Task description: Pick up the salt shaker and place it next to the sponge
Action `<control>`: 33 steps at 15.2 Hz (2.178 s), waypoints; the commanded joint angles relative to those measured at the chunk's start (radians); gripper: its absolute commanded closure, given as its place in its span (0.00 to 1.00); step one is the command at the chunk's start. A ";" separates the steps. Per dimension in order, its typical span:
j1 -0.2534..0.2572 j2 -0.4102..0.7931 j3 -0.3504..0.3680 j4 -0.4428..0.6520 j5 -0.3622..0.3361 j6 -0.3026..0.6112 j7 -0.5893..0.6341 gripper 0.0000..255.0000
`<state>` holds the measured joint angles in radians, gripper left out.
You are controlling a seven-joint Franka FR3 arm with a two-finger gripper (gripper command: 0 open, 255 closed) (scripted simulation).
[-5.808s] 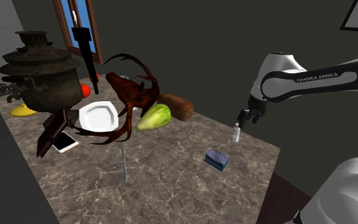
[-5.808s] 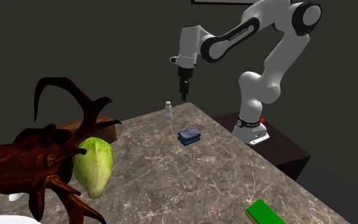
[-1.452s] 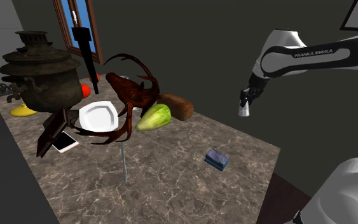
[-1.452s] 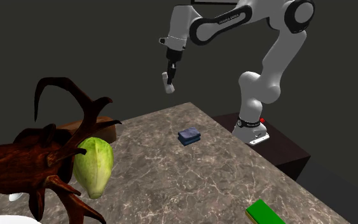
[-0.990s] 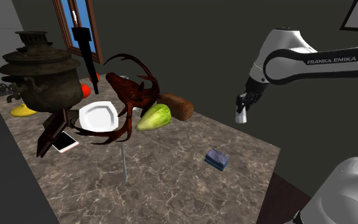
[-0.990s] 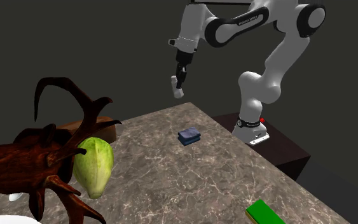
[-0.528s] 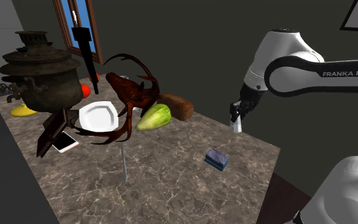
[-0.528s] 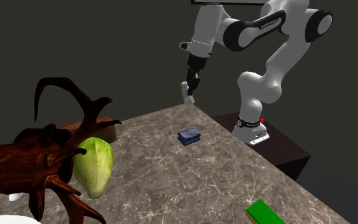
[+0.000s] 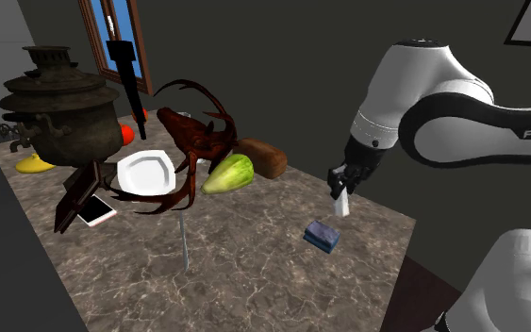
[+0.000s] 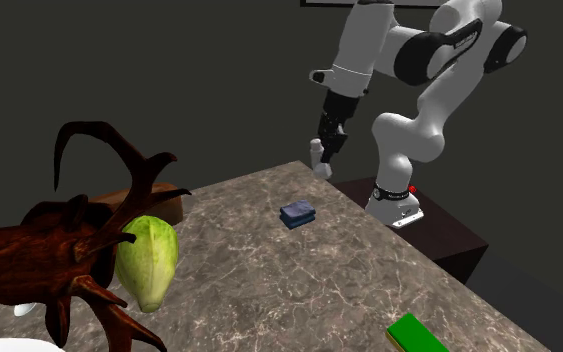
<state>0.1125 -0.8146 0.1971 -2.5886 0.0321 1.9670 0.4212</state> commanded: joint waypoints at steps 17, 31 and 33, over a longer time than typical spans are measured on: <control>0.107 0.157 0.443 0.221 0.166 -0.052 0.464 1.00; 0.001 0.413 0.786 0.454 0.099 -0.021 0.770 1.00; -0.001 0.419 0.797 0.432 0.097 0.006 0.776 1.00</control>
<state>0.1133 -0.4001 0.9867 -2.1478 0.1309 1.9602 1.1921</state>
